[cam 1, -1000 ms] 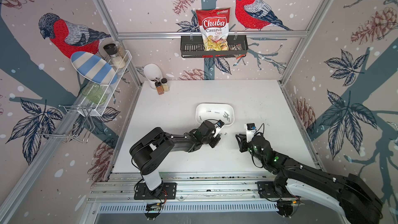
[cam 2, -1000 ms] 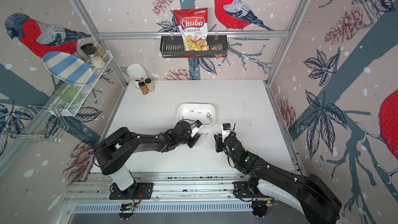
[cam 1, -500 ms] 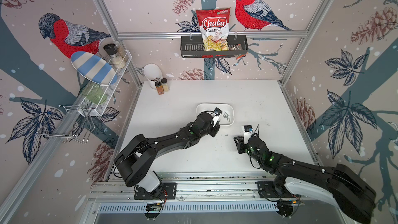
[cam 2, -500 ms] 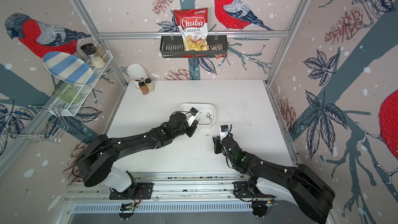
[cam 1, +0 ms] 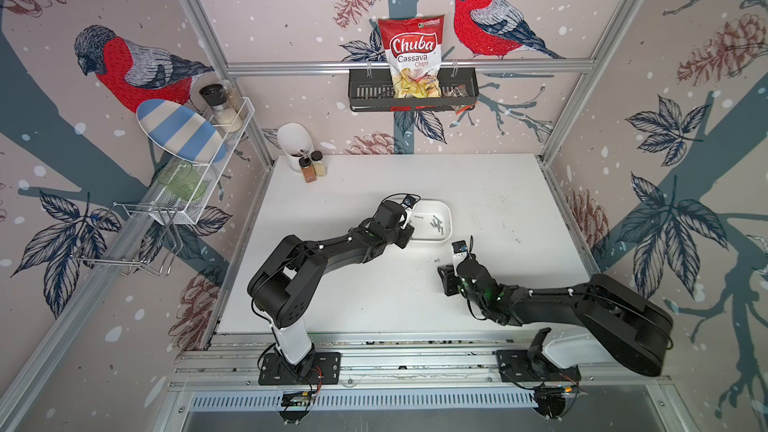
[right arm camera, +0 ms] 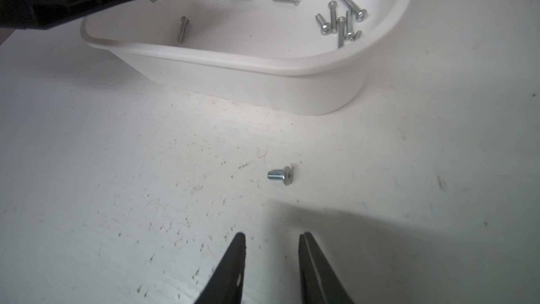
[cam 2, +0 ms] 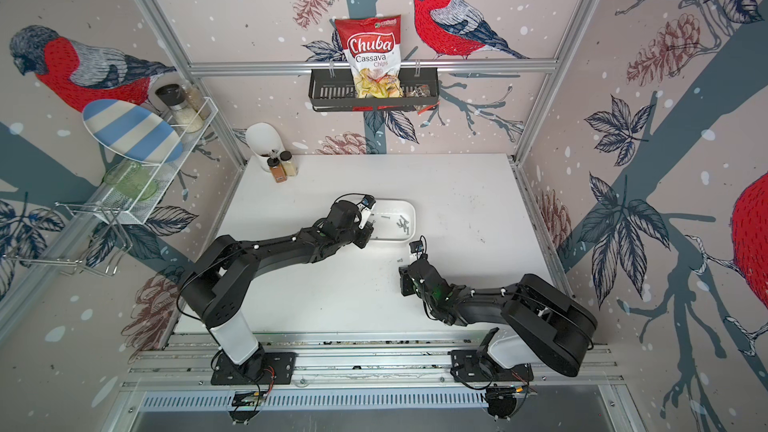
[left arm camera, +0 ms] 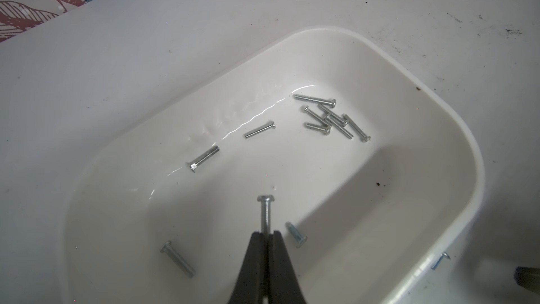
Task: Put the screws on the desktop into the storage box
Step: Place the screw in the storage box.
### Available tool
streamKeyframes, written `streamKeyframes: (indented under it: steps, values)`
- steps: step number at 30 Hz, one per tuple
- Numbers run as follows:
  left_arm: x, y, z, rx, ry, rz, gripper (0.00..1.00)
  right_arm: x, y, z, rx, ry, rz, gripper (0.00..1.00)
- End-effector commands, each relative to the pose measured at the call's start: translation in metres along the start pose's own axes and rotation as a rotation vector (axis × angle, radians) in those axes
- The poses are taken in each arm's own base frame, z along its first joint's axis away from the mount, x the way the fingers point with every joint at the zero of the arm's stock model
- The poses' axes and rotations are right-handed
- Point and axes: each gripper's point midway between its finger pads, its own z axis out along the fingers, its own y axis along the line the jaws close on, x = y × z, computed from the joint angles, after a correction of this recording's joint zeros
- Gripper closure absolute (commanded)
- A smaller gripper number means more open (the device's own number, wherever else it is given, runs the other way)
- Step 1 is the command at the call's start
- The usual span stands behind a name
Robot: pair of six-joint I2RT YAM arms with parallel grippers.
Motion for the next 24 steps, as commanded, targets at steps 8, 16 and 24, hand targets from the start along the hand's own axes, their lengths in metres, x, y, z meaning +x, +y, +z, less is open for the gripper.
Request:
streamKeyframes:
  steps: [8, 16, 24]
  values:
    - [-0.004, 0.003, 0.006, -0.004, -0.005, 0.011, 0.89, -0.005, -0.008, 0.026, 0.1, -0.025, -0.008, 0.63]
    - [-0.012, 0.0, -0.009, 0.008, -0.044, 0.003, 0.82, 0.0, -0.011, 0.046, 0.13, 0.002, -0.023, 0.62]
    - [-0.01, -0.002, -0.009, 0.018, -0.045, -0.001, 0.79, 0.009, -0.009, 0.044, 0.142, 0.032, -0.045, 0.7]
